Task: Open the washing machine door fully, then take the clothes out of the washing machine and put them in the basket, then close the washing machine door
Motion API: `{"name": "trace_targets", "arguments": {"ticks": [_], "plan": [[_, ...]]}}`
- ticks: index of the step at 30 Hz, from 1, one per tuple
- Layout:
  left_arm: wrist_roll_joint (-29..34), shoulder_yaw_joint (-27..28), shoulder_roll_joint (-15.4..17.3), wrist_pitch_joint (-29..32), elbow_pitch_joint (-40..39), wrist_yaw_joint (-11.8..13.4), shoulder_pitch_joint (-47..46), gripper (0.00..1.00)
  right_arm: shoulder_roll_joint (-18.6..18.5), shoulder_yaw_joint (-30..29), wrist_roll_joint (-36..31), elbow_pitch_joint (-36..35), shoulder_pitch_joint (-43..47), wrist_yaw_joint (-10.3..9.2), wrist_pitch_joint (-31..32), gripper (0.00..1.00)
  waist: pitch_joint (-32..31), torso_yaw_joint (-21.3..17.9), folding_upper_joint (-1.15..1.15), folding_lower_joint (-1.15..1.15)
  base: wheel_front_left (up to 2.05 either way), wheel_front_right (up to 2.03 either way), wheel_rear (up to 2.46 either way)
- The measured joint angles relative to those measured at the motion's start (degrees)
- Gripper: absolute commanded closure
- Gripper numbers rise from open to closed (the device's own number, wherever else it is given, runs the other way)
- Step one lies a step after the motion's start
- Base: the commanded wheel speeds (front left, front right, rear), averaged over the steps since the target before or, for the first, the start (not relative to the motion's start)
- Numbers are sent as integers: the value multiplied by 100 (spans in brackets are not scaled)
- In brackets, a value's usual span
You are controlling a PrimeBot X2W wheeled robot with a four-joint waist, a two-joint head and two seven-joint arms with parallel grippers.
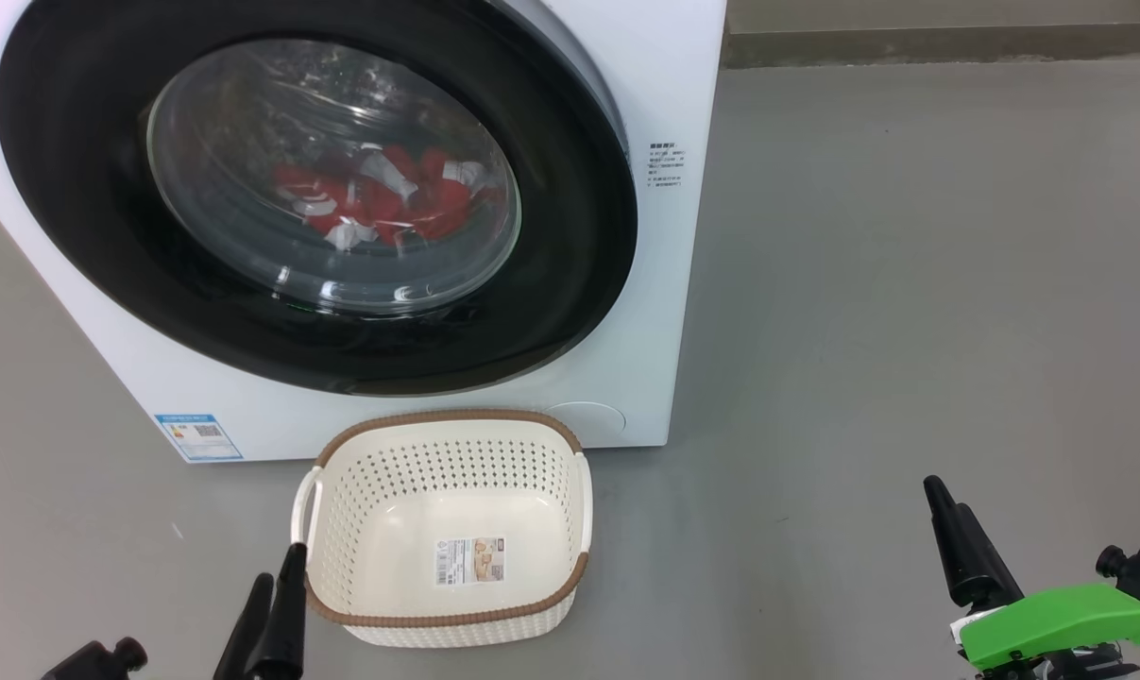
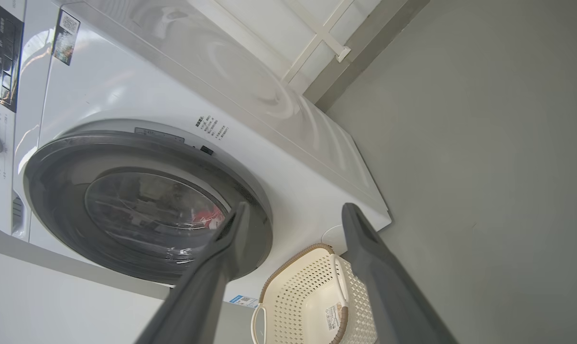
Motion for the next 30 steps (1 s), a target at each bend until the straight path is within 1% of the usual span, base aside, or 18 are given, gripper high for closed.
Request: {"name": "trace_targets", "arguments": {"ticks": [8, 12, 22, 30], "plan": [[538, -94, 82, -118, -129, 131, 82, 0, -31, 93, -505, -33, 6, 0, -119, 0, 17, 3, 0, 0, 0, 0, 0], [758, -136, 102, -153, -165, 140, 83, 0, -32, 113, -684, -35, 11, 0, -170, 0, 15, 5, 0, 0, 0, 0, 0], [1456, -237, 186, -345, -309, 288, 163, 0, -94, 151, -1311, -73, 67, 0, -334, 0, 10, 5, 0, 0, 0, 0, 0], [1960, -301, 221, -455, -404, 311, 201, 0, -105, 180, -1797, -110, 129, 1, -444, 0, 15, 11, 0, 0, 0, 0, 0]]}}
